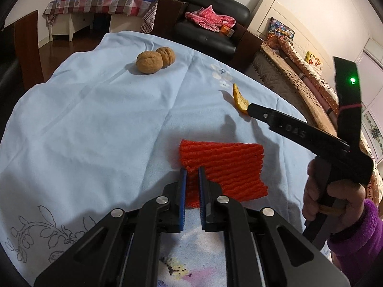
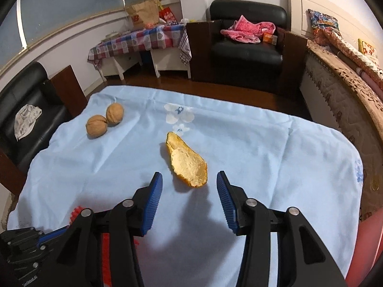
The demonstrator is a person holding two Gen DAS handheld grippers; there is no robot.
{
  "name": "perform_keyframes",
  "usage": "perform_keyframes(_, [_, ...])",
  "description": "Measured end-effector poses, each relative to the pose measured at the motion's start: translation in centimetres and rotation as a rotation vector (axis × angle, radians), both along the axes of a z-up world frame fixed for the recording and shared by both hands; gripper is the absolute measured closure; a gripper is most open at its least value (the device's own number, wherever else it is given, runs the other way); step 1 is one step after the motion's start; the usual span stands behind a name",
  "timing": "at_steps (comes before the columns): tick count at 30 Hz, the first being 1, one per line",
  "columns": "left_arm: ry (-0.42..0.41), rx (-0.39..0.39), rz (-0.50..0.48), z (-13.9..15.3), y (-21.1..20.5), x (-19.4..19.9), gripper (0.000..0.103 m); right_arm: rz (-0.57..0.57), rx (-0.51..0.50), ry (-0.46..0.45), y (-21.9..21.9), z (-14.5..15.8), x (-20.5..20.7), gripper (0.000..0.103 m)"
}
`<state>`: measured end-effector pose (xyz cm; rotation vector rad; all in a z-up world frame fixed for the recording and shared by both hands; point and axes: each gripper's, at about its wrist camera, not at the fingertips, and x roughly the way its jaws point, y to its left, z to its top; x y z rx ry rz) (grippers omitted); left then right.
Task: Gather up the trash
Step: 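Grasp the red mesh sleeve with the left gripper while the right gripper grasps the orange peel, then carry the red mesh sleeve and orange peel over the pink bucket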
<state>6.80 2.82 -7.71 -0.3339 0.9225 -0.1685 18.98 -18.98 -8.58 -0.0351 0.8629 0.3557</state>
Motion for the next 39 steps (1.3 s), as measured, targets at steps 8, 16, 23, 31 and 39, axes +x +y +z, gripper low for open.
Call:
perform_keyframes(8, [0.000,0.008,0.000,-0.1,0.0,0.0,0.094,-0.033,0.046,0.049,-1.1,-0.7,0.2,0.090])
perform_keyframes(16, [-0.007,0.054,-0.001,0.2,-0.6,-0.2,0.094,-0.070,0.106,0.031,-4.0,1.4,-3.7,0.091])
perform_keyframes(23, [-0.019,0.067,-0.009,1.3,-1.5,-1.0,0.094,-0.105,0.135,-0.010,-7.2,3.8,-8.4,0.091])
perform_keyframes(31, [-0.090,0.074,-0.046,4.3,-3.3,-2.0,0.094,-0.162,0.177,-0.031,-10.5,4.9,-11.9,0.091])
perform_keyframes(39, [-0.168,0.091,-0.090,7.5,-5.8,-2.6,0.094,-0.220,0.219,-0.085,-13.0,6.4,-14.3,0.091])
